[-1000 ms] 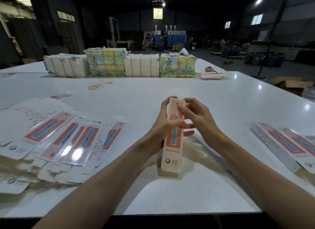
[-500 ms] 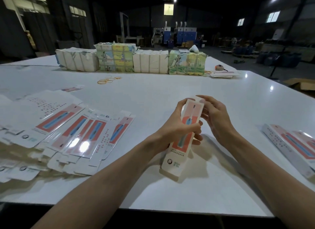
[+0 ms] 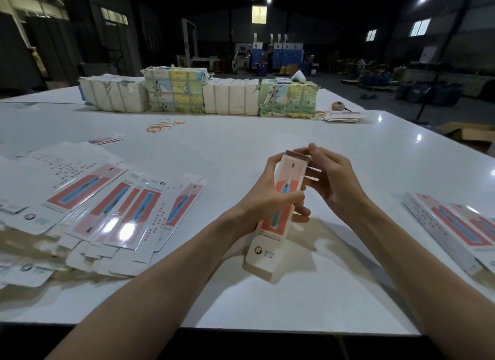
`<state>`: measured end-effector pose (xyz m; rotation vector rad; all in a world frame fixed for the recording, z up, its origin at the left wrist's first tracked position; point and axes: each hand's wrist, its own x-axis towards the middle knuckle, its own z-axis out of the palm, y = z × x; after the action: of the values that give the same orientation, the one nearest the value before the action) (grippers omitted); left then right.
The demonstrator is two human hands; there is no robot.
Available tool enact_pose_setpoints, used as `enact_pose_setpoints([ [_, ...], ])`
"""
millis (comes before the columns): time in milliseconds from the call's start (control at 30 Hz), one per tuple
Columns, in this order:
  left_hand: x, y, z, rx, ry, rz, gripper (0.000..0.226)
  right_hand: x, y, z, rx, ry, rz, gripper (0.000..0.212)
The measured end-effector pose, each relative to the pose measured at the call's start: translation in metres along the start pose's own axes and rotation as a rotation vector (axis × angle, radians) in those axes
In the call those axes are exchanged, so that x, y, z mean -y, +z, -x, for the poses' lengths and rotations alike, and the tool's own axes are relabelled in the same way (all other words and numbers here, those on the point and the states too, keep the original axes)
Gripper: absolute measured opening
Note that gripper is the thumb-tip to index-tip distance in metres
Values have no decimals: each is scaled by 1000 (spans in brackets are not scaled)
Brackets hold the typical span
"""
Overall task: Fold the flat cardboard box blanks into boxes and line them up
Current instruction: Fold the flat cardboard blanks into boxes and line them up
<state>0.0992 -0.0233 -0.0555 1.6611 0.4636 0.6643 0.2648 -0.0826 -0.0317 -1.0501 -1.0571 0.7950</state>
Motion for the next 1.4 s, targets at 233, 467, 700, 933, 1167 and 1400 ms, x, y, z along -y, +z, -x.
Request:
enact_pose_setpoints([
  [233,4,0,-1,46,36,-13,95,3,-4,-4,-98,81,-63,15],
  [467,5,-2,-1,67,66,-35,104,5,-6,-3,-110,94,-23,17],
  [700,4,-4,0,20,71,-13,95,10,-4,-1,29,87,-79,23],
  [933,7,-3,-4,-33,42,97,88,0,4,3,-60,-54,145,21],
  [1167,6,1,-3,-37,46,107,85,-4,12,7,-137,-192,300,14],
  [1400,13,3,-3,-57,45,124,87,-9,14,10,-169,-200,347,15],
])
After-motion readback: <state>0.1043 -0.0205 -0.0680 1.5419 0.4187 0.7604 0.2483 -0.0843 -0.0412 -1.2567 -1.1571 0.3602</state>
